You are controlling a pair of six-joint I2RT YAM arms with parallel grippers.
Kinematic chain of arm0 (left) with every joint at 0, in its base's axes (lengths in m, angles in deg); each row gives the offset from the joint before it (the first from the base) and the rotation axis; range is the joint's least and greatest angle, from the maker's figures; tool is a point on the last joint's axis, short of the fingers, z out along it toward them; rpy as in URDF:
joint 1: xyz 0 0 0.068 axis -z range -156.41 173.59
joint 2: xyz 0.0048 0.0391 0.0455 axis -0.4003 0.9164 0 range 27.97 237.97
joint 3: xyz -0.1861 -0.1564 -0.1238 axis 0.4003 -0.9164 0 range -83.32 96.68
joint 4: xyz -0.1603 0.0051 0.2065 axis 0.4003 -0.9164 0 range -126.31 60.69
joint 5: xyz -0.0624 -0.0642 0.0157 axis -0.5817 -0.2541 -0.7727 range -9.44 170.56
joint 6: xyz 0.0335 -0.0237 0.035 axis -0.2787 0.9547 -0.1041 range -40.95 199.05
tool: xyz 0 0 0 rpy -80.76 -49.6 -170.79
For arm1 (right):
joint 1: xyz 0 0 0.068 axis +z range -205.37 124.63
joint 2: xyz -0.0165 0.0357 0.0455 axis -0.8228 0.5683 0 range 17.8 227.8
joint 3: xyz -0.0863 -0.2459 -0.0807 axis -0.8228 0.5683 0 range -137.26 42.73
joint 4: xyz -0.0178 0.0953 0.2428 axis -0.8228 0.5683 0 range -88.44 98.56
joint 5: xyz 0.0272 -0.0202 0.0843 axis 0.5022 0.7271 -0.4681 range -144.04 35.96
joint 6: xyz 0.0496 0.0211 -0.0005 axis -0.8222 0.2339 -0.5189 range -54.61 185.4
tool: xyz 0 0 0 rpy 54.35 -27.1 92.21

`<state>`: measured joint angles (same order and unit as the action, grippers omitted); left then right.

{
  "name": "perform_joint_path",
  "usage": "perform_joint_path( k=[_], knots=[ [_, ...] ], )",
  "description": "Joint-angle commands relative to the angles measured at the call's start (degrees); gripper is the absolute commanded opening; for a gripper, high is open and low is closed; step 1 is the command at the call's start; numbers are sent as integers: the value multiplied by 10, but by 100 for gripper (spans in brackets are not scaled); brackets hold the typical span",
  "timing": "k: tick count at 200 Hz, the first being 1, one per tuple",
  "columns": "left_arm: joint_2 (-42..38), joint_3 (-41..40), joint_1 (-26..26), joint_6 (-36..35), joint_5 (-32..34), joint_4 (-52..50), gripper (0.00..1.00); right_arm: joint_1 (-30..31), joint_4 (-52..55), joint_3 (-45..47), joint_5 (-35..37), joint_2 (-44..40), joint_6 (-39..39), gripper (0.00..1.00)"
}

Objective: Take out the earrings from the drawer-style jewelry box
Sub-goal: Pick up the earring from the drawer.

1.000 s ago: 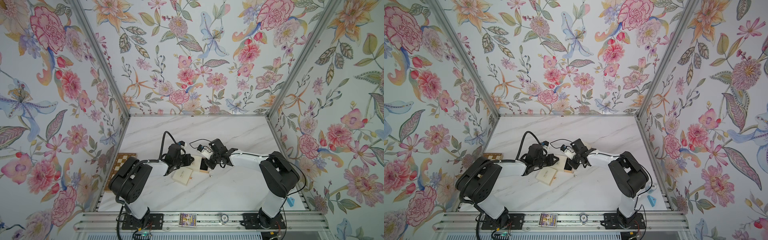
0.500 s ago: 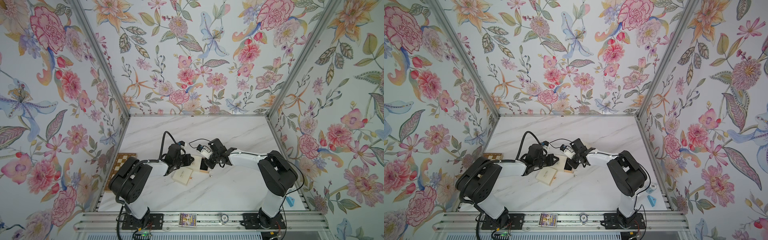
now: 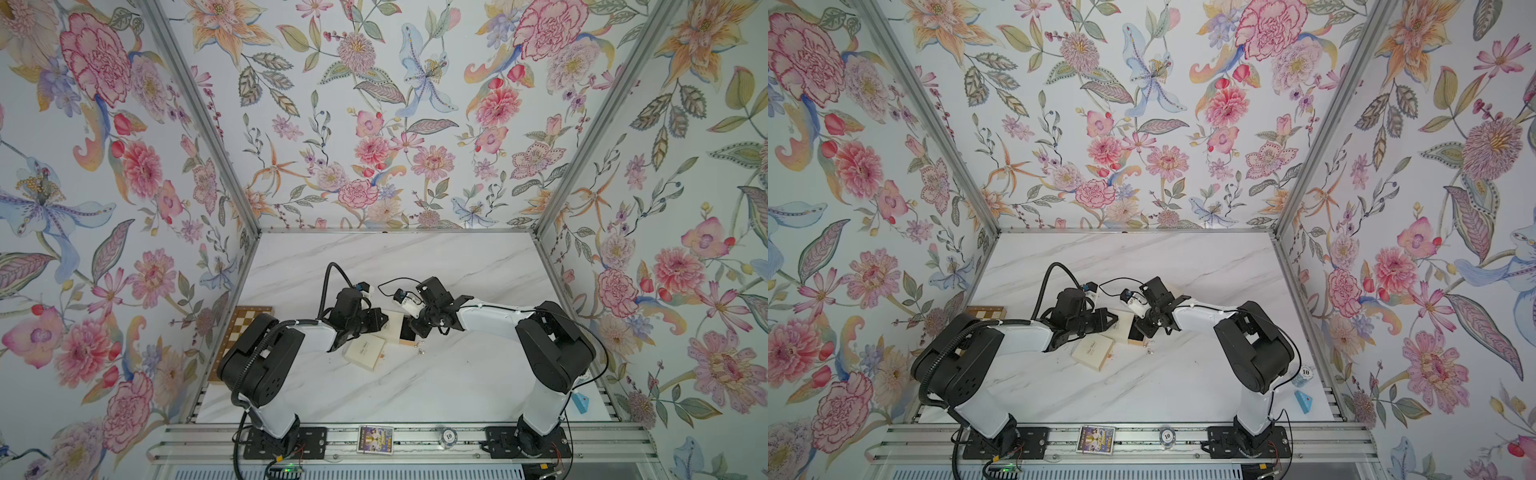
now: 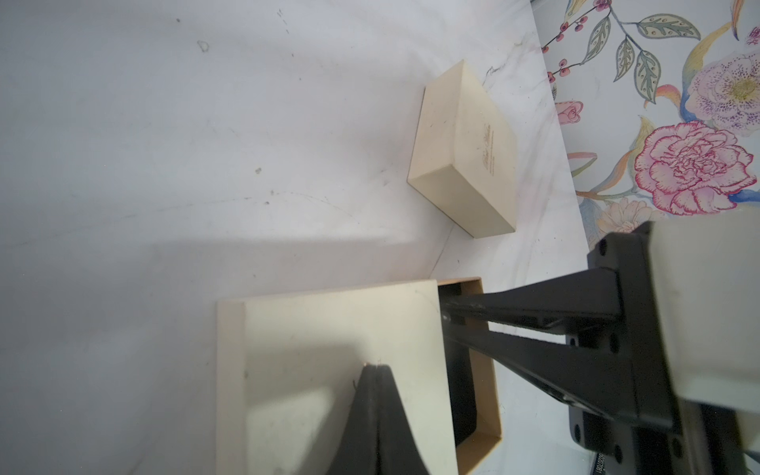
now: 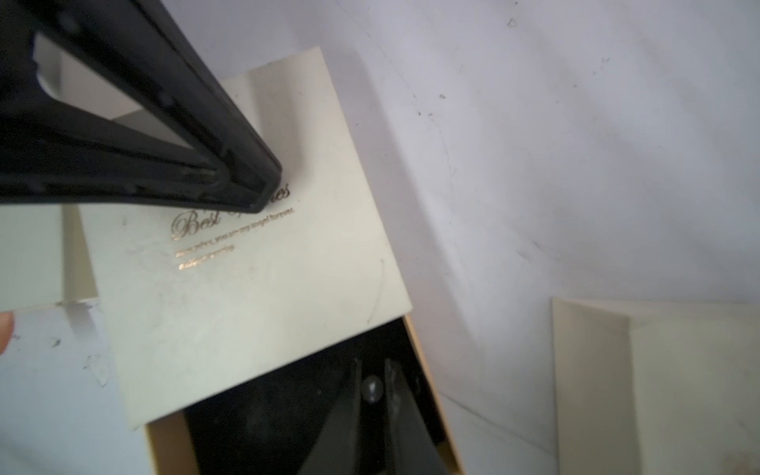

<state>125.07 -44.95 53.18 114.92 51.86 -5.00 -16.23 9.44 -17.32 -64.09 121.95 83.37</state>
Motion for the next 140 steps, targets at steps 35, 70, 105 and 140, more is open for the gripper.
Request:
perform_joint_path(
  k=[35,70,105,140],
  knots=[
    [19,-29,-2,-1,2,-73,0,0,-5,12,0,-25,-18,12],
    [20,-30,-2,-1,2,-74,0,-3,-9,16,0,-34,-22,12],
    [20,-30,-2,0,2,-72,0,-6,-11,25,0,-44,-25,12],
    [21,-30,-1,-1,2,-71,0,-8,-11,34,3,-51,-27,12]
  ],
)
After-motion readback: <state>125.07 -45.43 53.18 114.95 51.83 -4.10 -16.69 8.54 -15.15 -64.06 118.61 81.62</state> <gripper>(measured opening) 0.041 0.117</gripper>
